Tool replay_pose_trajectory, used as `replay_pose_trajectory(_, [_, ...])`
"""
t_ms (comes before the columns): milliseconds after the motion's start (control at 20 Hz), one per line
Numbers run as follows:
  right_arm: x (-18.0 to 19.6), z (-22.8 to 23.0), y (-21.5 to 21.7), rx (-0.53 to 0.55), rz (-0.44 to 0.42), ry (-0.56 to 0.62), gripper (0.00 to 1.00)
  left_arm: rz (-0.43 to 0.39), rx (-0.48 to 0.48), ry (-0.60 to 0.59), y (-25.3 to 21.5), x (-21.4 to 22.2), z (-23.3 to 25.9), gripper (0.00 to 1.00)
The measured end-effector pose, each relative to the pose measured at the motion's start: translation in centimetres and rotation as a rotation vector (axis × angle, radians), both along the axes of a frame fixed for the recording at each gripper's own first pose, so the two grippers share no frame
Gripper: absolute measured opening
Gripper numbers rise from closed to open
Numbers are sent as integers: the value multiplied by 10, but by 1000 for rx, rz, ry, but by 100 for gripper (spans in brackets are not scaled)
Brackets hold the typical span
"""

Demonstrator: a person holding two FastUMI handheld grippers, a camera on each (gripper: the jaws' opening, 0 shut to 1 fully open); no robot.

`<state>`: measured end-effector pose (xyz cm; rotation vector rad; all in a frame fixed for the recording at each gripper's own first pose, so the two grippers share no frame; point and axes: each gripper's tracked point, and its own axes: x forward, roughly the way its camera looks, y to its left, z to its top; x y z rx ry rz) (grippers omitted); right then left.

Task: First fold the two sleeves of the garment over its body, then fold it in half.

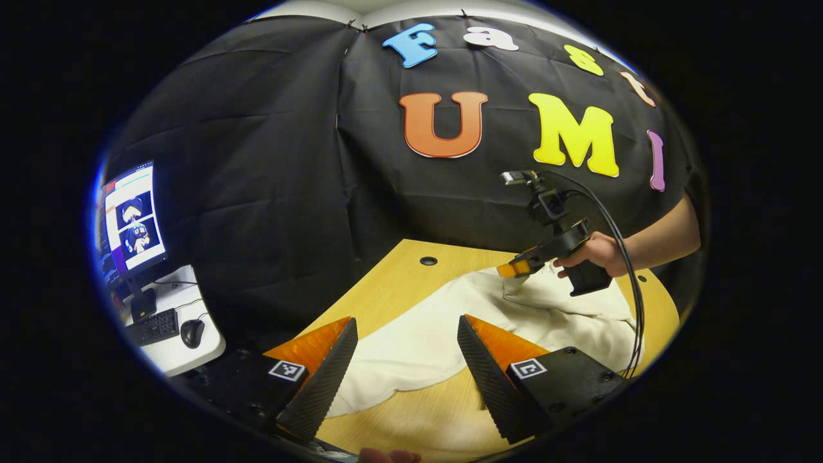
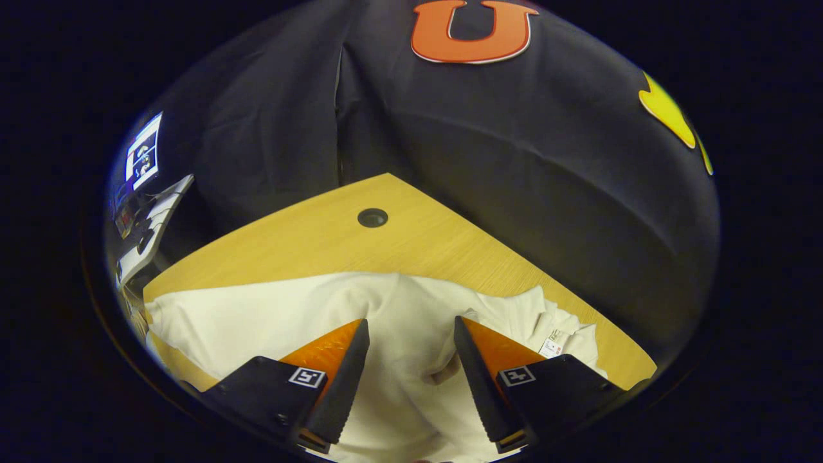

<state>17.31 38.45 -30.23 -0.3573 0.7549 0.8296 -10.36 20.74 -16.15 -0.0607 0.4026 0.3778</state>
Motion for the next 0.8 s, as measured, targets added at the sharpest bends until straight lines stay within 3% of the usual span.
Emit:
replay_pose_trajectory(100, [-6,27,0,59,-7,-15,89,2,11,-2,6,-3,-2,99])
replay_pose_trajectory(450, [-36,159,-38,283,-67,-144,91,3,41,11,22,-20,-17,100])
replay_pose_trajectory(600, [-82,194,-61,307,-51,-175,92,17,66,44,37,-41,-30,100])
replay_pose_trajectory(800, [-148,198,-92,285,7,-137,92,19,108,117,58,-74,-62,99])
